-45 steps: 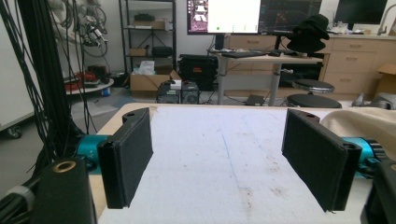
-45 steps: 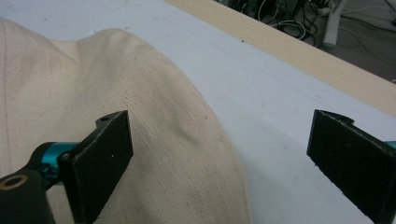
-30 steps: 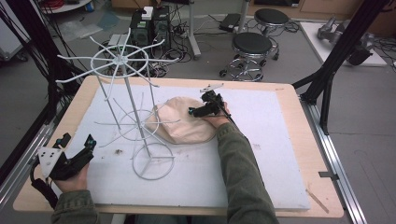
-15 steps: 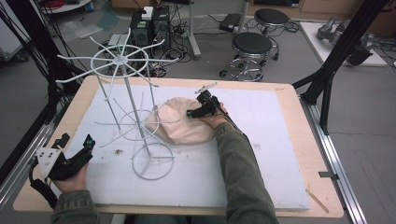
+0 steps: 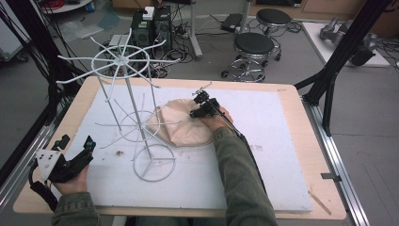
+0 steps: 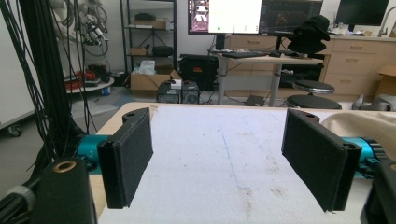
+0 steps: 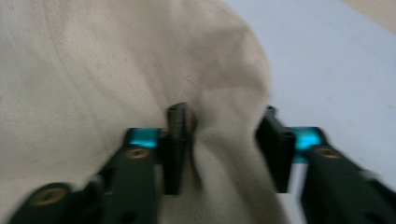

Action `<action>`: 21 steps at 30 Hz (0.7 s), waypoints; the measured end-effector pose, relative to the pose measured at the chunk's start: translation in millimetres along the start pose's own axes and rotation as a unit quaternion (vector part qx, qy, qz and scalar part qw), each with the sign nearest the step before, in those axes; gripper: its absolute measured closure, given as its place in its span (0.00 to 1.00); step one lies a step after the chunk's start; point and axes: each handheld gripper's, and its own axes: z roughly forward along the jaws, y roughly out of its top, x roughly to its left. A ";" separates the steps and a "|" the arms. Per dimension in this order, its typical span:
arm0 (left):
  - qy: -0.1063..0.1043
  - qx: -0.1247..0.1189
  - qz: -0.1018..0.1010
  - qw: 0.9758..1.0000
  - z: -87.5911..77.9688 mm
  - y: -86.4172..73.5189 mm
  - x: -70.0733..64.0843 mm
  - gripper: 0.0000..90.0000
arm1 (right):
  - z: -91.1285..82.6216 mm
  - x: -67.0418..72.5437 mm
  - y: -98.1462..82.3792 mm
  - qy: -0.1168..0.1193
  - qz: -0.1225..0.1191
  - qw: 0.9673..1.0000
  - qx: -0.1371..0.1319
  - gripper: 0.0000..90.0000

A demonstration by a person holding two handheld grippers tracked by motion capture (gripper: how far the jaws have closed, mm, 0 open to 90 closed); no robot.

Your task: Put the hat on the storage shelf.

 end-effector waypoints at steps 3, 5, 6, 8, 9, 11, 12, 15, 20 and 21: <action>0.001 -0.001 0.000 1.000 0.2 -0.2 0.1 0.28 | -1.8 -0.5 -1.0 -0.011 -0.010 1.000 -0.001 0.80; 0.002 0.001 -0.001 1.000 0.8 -0.5 0.4 0.28 | -2.9 -0.8 -0.2 -0.012 -0.009 1.000 0.002 0.82; 0.002 0.001 -0.001 1.000 0.8 -0.5 0.4 0.28 | -3.0 -0.5 0.4 -0.015 -0.011 1.000 0.001 0.82; 0.001 -0.001 -0.001 1.000 0.5 -0.4 0.4 0.28 | -3.7 0.1 0.8 -0.019 -0.012 1.000 0.003 0.83; 0.001 -0.001 0.000 1.000 0.5 -0.4 0.4 0.28 | -4.0 0.4 1.0 -0.021 -0.012 1.000 0.003 0.83; 0.001 0.000 -0.001 1.000 0.7 -0.6 0.6 0.28 | -4.4 0.1 1.0 -0.021 -0.012 1.000 0.002 0.84; 0.001 0.000 -0.001 1.000 0.7 -0.7 0.7 0.28 | -5.6 -0.3 1.2 -0.020 -0.011 1.000 0.001 0.84; 0.001 -0.001 -0.001 1.000 0.7 -0.7 0.8 0.28 | -6.7 -1.1 0.8 -0.020 -0.013 1.000 -0.001 0.85; 0.001 0.000 0.000 1.000 0.2 -0.4 0.7 0.28 | -9.7 -2.7 -0.6 -0.023 -0.008 1.000 -0.012 0.86; 0.000 0.000 0.000 1.000 0.2 -0.4 0.6 0.28 | -10.5 -3.0 -0.9 -0.023 -0.003 1.000 -0.015 0.87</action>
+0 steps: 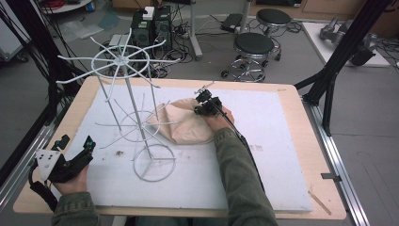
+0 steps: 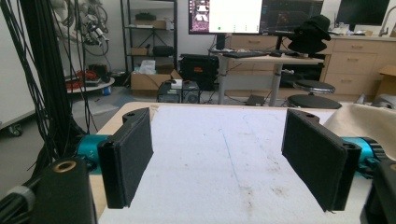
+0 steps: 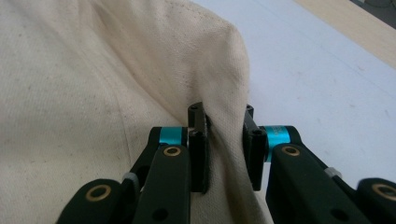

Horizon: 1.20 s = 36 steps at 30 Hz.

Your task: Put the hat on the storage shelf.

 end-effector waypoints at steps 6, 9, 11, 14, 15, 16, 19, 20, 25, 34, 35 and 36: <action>0.000 0.000 -0.001 1.000 0.0 -0.1 0.3 0.28 | -6.5 -7.5 -3.1 0.004 0.028 0.999 -0.021 0.88; 0.001 0.000 -0.001 1.000 -0.4 -0.1 0.7 0.28 | -9.5 -11.1 -4.2 0.006 0.036 0.999 -0.024 0.89; 0.003 -0.003 -0.002 1.000 -0.4 -0.1 0.6 0.28 | -12.5 -12.9 -5.4 0.006 0.044 0.999 -0.025 0.89; 0.003 -0.003 -0.003 1.000 -1.3 0.2 0.8 0.28 | -14.3 -14.4 -6.3 0.006 0.048 0.998 -0.028 0.89; 0.003 -0.003 -0.002 1.000 -1.5 0.2 0.7 0.28 | -18.1 -14.7 -6.6 -0.002 0.049 0.998 -0.031 0.90; 0.003 -0.004 -0.002 1.000 -1.6 0.2 0.6 0.28 | -20.5 -15.7 -6.5 -0.002 0.050 0.998 -0.034 0.89; 0.003 -0.003 -0.003 1.000 -1.1 0.2 0.7 0.28 | -31.2 -19.2 -7.2 -0.011 0.059 0.996 -0.064 0.89; 0.002 -0.003 -0.003 1.000 -1.2 0.2 1.1 0.28 | -35.5 -20.9 -8.4 -0.014 0.067 0.995 -0.075 0.89; 0.005 -0.006 -0.008 1.000 -2.1 0.6 1.6 0.28 | -50.1 -29.4 -16.6 -0.011 0.094 0.991 -0.099 0.89; 0.006 -0.005 -0.008 1.000 -2.8 0.6 0.5 0.28 | -95.5 -46.5 -34.6 -0.018 0.125 0.976 -0.179 0.89; 0.006 -0.005 -0.008 1.000 -2.8 0.6 0.5 0.28 | -100.2 -47.8 -36.3 -0.018 0.126 0.973 -0.190 0.89; 0.006 -0.006 -0.009 1.000 -2.8 0.5 0.5 0.28 | -105.0 -49.0 -37.6 -0.014 0.132 0.971 -0.199 0.89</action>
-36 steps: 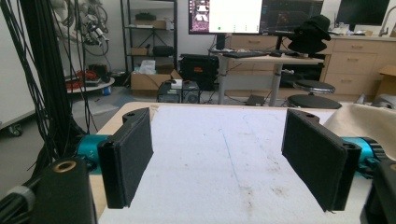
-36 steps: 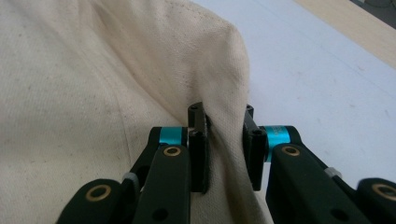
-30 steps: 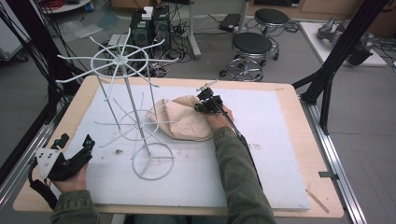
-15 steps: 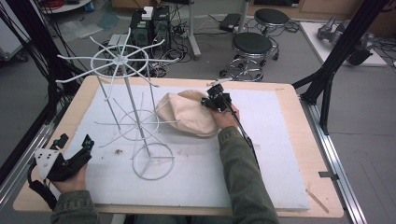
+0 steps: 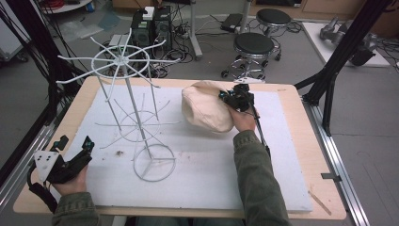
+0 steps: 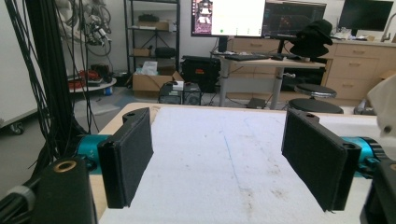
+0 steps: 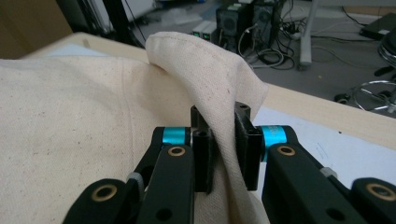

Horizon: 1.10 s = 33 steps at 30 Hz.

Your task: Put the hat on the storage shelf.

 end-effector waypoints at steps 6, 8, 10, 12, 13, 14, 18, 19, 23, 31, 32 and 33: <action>-0.001 0.001 0.000 1.000 -0.2 -0.2 -0.1 0.28 | -24.4 0.0 7.6 0.004 0.008 0.999 -0.051 0.89; -0.001 0.001 0.000 1.000 -0.4 -0.2 -0.1 0.28 | -30.9 1.2 10.2 0.007 0.013 0.998 -0.068 0.89; -0.001 0.001 0.000 1.000 -0.5 -0.2 -0.1 0.28 | -36.4 2.5 12.8 0.009 0.013 0.996 -0.083 0.89; -0.001 0.001 0.000 1.000 -0.4 -0.3 0.0 0.28 | -41.3 3.9 14.8 0.014 0.018 0.995 -0.095 0.89; -0.001 0.001 0.000 1.000 -0.4 -0.4 0.0 0.28 | -43.5 4.4 15.7 0.017 0.020 0.994 -0.102 0.89; -0.002 0.001 -0.001 1.000 -0.4 -0.4 0.0 0.28 | -43.5 4.4 15.7 0.017 0.020 0.994 -0.102 0.89; -0.002 0.001 -0.001 1.000 -0.1 -0.5 -0.1 0.28 | -51.2 7.2 18.7 0.027 0.022 0.992 -0.121 0.89; -0.002 0.002 0.000 1.000 -0.1 -0.4 -0.1 0.28 | -54.0 8.7 19.8 0.029 0.021 0.991 -0.127 0.89; -0.002 0.001 0.000 1.000 0.2 -0.6 -0.3 0.28 | -59.7 10.0 21.5 0.034 0.019 0.989 -0.142 0.89; -0.003 0.002 0.002 1.000 0.4 -0.5 -0.6 0.28 | -78.1 14.9 25.2 0.048 0.032 0.982 -0.179 0.89; -0.003 0.002 0.002 1.000 0.4 -0.5 -0.6 0.28 | -78.1 14.9 25.2 0.048 0.032 0.982 -0.179 0.89; -0.003 0.003 0.002 1.000 0.4 -0.5 -0.6 0.28 | -80.7 15.9 25.8 0.049 0.030 0.981 -0.186 0.89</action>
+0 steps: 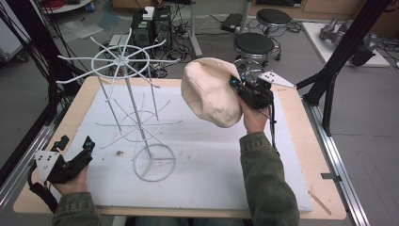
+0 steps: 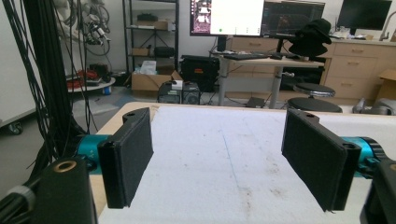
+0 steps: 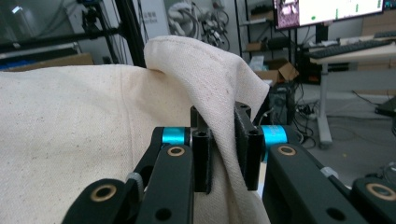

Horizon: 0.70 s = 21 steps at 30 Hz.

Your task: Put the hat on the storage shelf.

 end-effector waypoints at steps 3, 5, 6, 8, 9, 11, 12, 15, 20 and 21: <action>0.000 -0.002 -0.001 1.000 0.2 -0.1 -0.5 0.28 | -9.6 6.8 7.1 0.002 0.004 1.000 -0.029 0.89; 0.000 -0.002 -0.001 1.000 0.3 -0.2 -0.5 0.28 | -12.1 7.7 8.8 0.007 0.008 0.999 -0.037 0.89; 0.001 -0.002 -0.001 1.000 0.3 -0.2 -0.6 0.28 | -14.2 8.4 10.3 0.014 0.012 0.999 -0.045 0.89; 0.000 -0.001 -0.001 1.000 0.3 -0.2 -0.5 0.28 | -18.5 10.9 13.2 0.021 0.016 0.998 -0.057 0.89; 0.000 -0.001 -0.001 1.000 0.3 -0.1 -0.6 0.28 | -20.6 12.9 14.7 0.024 0.015 0.998 -0.063 0.89; 0.000 -0.003 -0.002 1.000 0.4 0.0 -1.0 0.28 | -26.1 17.3 18.6 0.028 0.014 0.996 -0.081 0.89; 0.000 -0.003 -0.001 1.000 0.2 0.1 -1.0 0.28 | -27.3 18.4 19.8 0.034 0.017 0.996 -0.085 0.89; 0.000 -0.002 -0.001 1.000 0.3 0.1 -1.3 0.28 | -29.5 20.6 22.2 0.043 0.020 0.994 -0.095 0.89; 0.000 -0.003 -0.001 1.000 0.6 0.0 -1.7 0.28 | -36.7 27.2 31.3 0.033 0.009 0.992 -0.125 0.89; 0.000 -0.002 -0.001 1.000 0.7 0.1 -1.6 0.28 | -38.2 28.0 33.4 0.032 0.010 0.991 -0.132 0.89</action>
